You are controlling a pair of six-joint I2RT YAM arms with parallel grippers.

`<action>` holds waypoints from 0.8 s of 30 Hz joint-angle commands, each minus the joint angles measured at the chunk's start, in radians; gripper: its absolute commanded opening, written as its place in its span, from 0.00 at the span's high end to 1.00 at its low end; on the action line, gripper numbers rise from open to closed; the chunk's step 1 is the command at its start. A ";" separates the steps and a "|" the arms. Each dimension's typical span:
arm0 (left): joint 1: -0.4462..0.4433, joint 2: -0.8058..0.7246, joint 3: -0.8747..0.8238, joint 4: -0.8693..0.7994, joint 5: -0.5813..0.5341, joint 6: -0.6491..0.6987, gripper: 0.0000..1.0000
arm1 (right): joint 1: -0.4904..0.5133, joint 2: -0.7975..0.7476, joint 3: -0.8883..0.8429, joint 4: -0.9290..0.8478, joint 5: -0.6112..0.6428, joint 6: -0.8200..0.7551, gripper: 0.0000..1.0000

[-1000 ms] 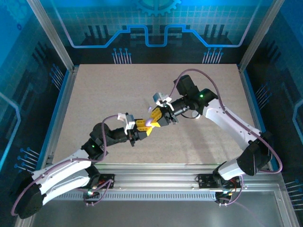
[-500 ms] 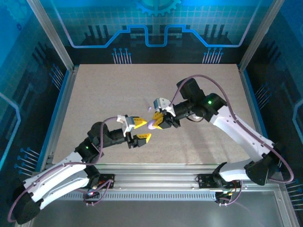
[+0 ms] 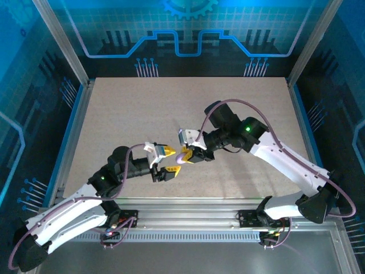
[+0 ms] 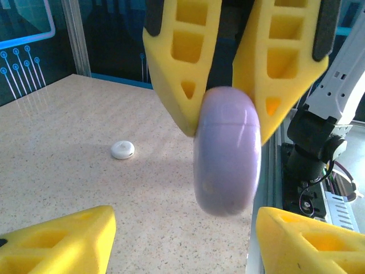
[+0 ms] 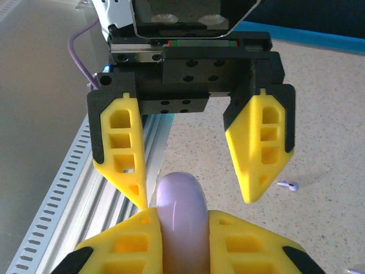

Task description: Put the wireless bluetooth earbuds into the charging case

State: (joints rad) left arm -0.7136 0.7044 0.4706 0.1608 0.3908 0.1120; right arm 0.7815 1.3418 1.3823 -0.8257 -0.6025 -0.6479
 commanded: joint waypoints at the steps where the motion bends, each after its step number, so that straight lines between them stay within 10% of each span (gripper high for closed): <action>1: -0.004 0.002 0.037 0.003 0.026 0.032 0.34 | 0.022 0.025 0.033 -0.039 -0.031 0.001 0.88; 24: -0.003 0.009 0.016 0.078 0.038 0.005 0.46 | 0.032 0.062 0.041 0.010 -0.071 0.067 0.88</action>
State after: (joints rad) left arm -0.7136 0.7082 0.4706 0.2001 0.4061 0.1112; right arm 0.7994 1.3949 1.3991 -0.8238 -0.6308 -0.5999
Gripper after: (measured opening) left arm 0.535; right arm 0.177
